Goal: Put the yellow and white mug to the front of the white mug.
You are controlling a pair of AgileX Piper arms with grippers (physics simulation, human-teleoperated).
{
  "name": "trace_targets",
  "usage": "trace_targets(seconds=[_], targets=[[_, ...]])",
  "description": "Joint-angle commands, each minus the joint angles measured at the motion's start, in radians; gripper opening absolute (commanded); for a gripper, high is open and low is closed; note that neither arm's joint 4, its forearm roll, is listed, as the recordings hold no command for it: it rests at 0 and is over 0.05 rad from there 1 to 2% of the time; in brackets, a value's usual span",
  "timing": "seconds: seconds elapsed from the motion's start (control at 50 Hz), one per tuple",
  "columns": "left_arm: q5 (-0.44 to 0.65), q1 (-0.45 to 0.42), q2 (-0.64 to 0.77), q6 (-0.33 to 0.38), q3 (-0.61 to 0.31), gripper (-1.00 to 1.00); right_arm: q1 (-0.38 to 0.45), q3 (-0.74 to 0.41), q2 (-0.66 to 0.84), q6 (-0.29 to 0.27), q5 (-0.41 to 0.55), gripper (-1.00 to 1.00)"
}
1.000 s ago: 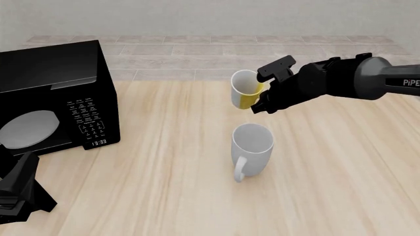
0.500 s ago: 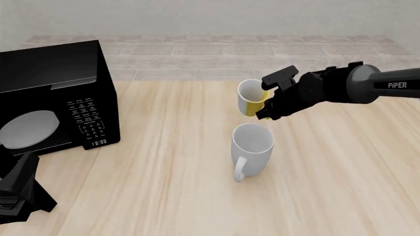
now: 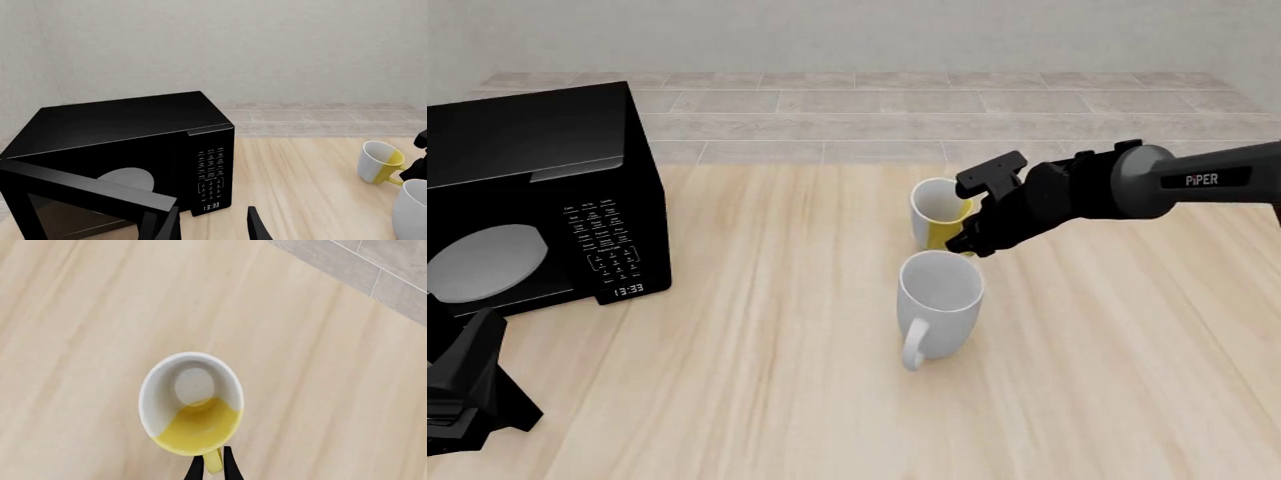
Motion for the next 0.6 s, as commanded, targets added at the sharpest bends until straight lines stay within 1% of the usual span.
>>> trace_targets(seconds=[0.02,0.34,0.36,0.52,0.6], targets=[[0.0,0.0,0.0,0.0,0.0,1.0,0.0,-0.008,0.023,0.01,-0.005,-1.0],[0.0,0.0,0.0,0.0,0.0,1.0,0.0,-0.004,0.033,0.017,-0.008,-1.0],[0.0,0.0,0.0,0.0,0.0,1.0,0.0,-0.004,0.032,0.017,-0.007,1.0],[0.0,0.0,0.0,0.0,0.0,1.0,0.003,-0.004,0.015,0.019,0.0,1.0],[0.0,0.0,0.0,0.0,0.0,1.0,0.004,0.003,-0.02,0.026,0.004,1.0]])
